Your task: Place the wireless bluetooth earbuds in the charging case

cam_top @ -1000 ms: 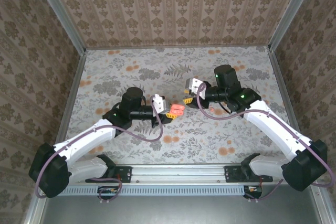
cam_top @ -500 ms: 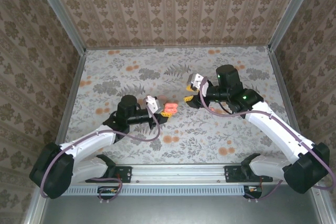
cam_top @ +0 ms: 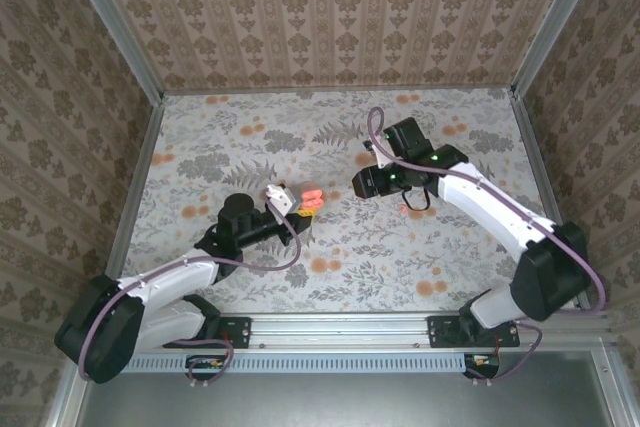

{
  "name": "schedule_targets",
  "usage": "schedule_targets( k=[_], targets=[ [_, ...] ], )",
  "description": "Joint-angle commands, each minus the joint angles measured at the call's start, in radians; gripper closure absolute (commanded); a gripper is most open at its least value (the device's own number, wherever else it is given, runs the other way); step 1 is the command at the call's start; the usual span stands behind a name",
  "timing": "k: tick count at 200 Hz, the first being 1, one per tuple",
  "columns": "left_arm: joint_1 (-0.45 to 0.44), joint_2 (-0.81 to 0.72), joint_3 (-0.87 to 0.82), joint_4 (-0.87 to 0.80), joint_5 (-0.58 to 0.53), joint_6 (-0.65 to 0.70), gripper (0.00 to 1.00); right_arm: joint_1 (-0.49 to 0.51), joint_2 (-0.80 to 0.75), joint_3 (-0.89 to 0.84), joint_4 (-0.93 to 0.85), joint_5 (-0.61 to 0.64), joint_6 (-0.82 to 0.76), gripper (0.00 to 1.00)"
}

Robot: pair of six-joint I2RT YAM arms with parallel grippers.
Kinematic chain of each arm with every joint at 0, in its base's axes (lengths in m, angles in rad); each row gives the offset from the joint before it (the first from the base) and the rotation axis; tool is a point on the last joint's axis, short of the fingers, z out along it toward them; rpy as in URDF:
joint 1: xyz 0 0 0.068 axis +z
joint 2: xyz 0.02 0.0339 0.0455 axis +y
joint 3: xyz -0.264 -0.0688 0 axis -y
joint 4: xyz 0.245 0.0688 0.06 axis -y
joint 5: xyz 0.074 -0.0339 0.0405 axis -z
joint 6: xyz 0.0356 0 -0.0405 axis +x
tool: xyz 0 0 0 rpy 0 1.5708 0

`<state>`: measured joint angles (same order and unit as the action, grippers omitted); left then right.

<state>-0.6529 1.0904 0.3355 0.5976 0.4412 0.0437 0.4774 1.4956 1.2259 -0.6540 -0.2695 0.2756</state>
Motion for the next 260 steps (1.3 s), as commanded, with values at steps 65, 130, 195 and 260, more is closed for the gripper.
schedule_targets(
  k=[65,130,195,260],
  targets=[
    [0.018,-0.046,-0.009,-0.013,-0.023,0.004,0.83,-0.031,0.340,0.237,-0.249,0.085,0.384,0.46],
    [0.029,-0.033,0.015,-0.057,-0.008,0.032,0.83,-0.049,0.485,0.306,-0.255,0.075,0.421,0.49],
    [0.036,0.016,0.037,-0.038,0.021,0.028,0.83,-0.061,0.556,0.305,-0.216,0.053,0.434,0.51],
    [0.045,0.034,0.048,-0.044,0.027,0.029,0.83,-0.068,0.607,0.323,-0.171,0.011,0.442,0.55]
  ],
)
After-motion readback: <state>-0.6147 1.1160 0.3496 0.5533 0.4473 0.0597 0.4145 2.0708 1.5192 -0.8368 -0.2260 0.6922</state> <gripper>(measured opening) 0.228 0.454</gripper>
